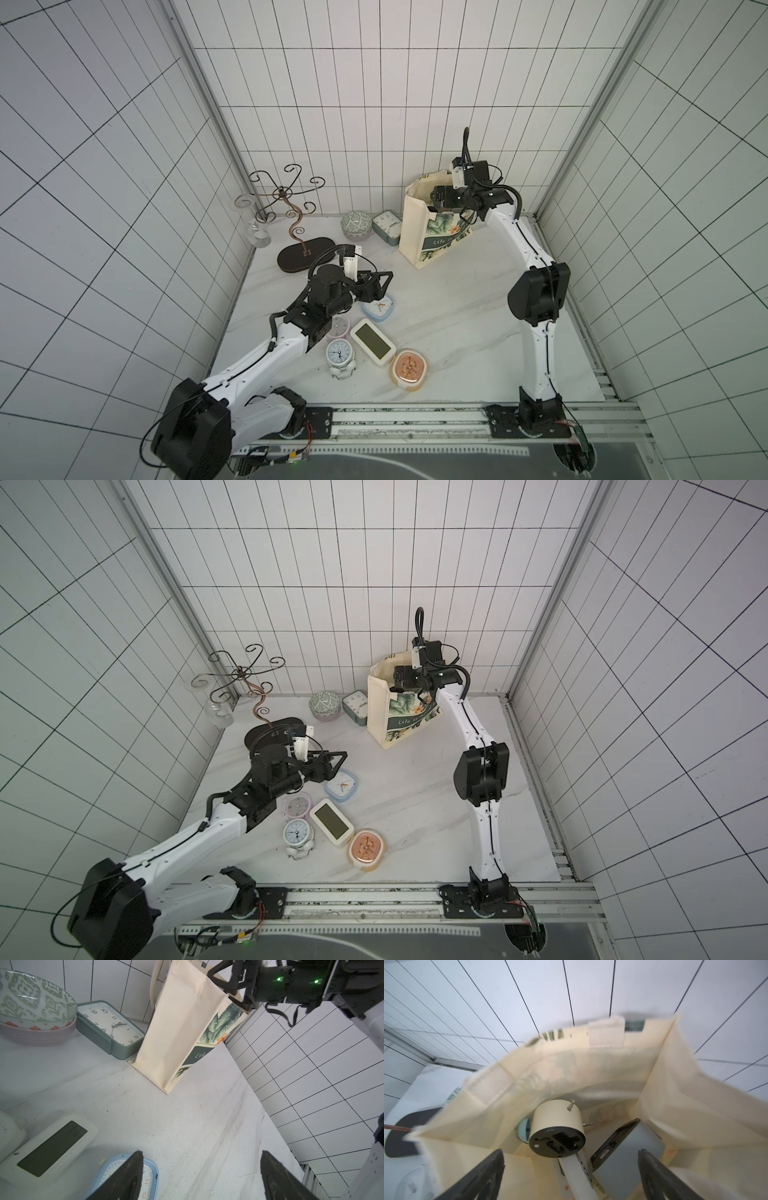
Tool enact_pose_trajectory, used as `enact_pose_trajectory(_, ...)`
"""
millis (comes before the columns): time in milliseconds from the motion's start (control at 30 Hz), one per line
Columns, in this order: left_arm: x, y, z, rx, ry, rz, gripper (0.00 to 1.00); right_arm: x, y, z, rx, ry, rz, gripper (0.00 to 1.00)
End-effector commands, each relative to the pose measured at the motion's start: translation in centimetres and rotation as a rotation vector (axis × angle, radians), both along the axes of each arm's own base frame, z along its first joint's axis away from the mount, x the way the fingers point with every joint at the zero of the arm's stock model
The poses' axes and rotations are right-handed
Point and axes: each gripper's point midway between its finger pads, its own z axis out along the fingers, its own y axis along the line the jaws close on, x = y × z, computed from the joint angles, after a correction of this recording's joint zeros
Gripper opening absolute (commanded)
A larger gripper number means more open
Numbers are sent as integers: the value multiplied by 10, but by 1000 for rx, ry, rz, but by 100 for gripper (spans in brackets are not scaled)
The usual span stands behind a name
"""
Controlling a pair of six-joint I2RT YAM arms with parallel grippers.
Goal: Put the alarm clock into the canvas bag
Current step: Place the alarm at the canvas bag, then pick up the alarm from the center of the board.
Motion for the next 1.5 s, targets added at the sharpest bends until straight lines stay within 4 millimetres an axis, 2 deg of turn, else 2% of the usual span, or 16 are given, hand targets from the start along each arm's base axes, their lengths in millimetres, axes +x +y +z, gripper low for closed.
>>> enact_pose_trajectory(0, -5, 9, 9, 12, -17, 26, 87, -50, -5, 102, 25, -194, 24, 100)
enact_pose_trajectory(67, -10, 13, 9, 19, -12, 26, 88, -74, -6, 116, 29, -216, 34, 100)
enact_pose_trajectory(133, -15, 15, 5, 32, 5, 20, 88, -96, -3, 118, 22, -215, 53, 100)
enact_pose_trajectory(233, -24, 21, -7, 64, 59, 24, 89, -135, 8, 104, -4, -204, 117, 100)
enact_pose_trajectory(333, -38, 24, -23, 100, 130, -3, 89, -182, 26, 79, -58, -198, 220, 100)
enact_pose_trajectory(467, -56, 30, -39, 120, 185, -23, 89, -239, 46, 25, -125, -106, 356, 98)
enact_pose_trajectory(567, -66, 34, -52, 137, 229, -28, 88, -274, 54, -12, -120, -16, 443, 97)
enact_pose_trajectory(667, -70, 37, -67, 163, 267, -28, 88, -298, 57, -50, -102, 67, 488, 97)
enact_pose_trajectory(733, -67, 40, -71, 173, 278, -4, 88, -306, 61, -72, -84, 120, 506, 98)
enact_pose_trajectory(833, -56, 49, -77, 170, 303, 67, 87, -314, 80, -100, -51, 196, 563, 100)
enact_pose_trajectory(1067, -26, 57, -93, 62, 370, 134, 79, -299, 123, -152, -47, 315, 624, 100)
enact_pose_trajectory(1167, -17, 61, -99, 48, 409, 142, 75, -292, 143, -164, -62, 308, 670, 100)
enact_pose_trajectory(1267, -12, 58, -107, 43, 430, 119, 71, -292, 154, -177, -53, 327, 721, 100)
enact_pose_trajectory(1367, -10, 55, -118, 38, 458, 105, 69, -291, 162, -183, -9, 353, 755, 100)
enact_pose_trajectory(1467, -8, 53, -126, 35, 471, 105, 69, -285, 162, -187, 109, 423, 760, 100)
